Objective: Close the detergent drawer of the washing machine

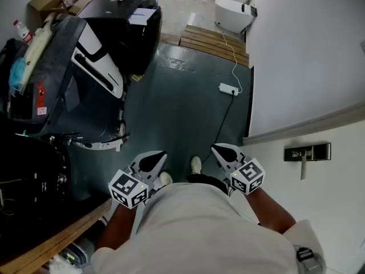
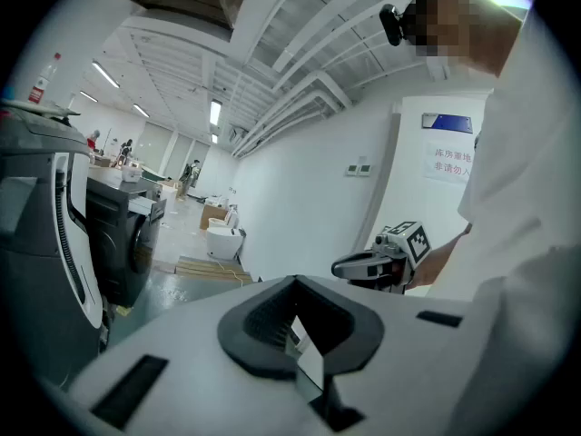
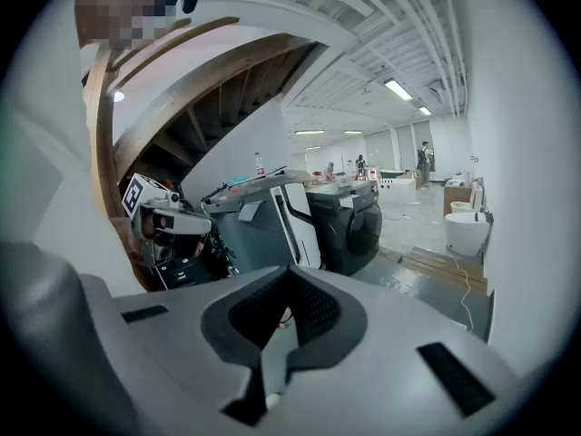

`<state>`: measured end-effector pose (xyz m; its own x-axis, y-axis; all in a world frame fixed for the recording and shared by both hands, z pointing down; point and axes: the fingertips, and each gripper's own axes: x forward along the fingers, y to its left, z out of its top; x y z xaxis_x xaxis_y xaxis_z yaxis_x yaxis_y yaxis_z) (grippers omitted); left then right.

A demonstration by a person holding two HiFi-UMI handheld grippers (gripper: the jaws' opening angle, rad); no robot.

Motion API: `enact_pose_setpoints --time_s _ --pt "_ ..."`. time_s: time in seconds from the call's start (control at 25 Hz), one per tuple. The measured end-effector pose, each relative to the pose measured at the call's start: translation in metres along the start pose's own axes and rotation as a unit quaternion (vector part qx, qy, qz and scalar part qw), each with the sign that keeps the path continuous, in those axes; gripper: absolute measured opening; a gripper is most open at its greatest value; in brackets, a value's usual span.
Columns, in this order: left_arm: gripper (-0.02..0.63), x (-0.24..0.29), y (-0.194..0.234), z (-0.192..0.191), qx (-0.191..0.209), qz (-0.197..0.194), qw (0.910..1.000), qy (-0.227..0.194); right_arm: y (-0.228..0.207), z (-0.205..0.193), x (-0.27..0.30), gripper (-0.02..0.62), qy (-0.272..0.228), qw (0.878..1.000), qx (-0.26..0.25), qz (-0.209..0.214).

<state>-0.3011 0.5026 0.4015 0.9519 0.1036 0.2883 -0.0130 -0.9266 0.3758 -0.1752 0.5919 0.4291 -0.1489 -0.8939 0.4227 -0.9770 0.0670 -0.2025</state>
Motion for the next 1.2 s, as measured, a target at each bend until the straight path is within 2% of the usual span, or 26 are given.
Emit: enact_pose_setpoints --time_s 0.44,0.6,0.76,1.0,1.2 --pt "-0.005 0.065 -0.029 0.016 0.000 0.001 1.0000 0.009 -0.052 0.012 -0.020 0.003 -0.021 1.000 0.003 0.022" --pt "-0.005 0.093 -0.034 0.024 0.005 0.006 0.9999 0.014 -0.080 0.019 -0.020 0.014 -0.029 0.998 -0.006 0.047" --pt "-0.005 0.125 -0.034 0.031 0.007 0.015 0.9998 0.015 -0.109 0.024 -0.012 0.055 -0.020 0.997 -0.027 0.068" --pt "-0.005 0.159 -0.033 0.050 0.013 0.033 0.9993 0.004 -0.145 0.042 0.001 0.057 -0.038 0.996 -0.036 0.076" --pt "-0.005 0.161 -0.013 0.053 0.003 0.050 0.9986 0.014 -0.160 0.052 0.025 0.057 -0.035 0.995 -0.046 0.085"
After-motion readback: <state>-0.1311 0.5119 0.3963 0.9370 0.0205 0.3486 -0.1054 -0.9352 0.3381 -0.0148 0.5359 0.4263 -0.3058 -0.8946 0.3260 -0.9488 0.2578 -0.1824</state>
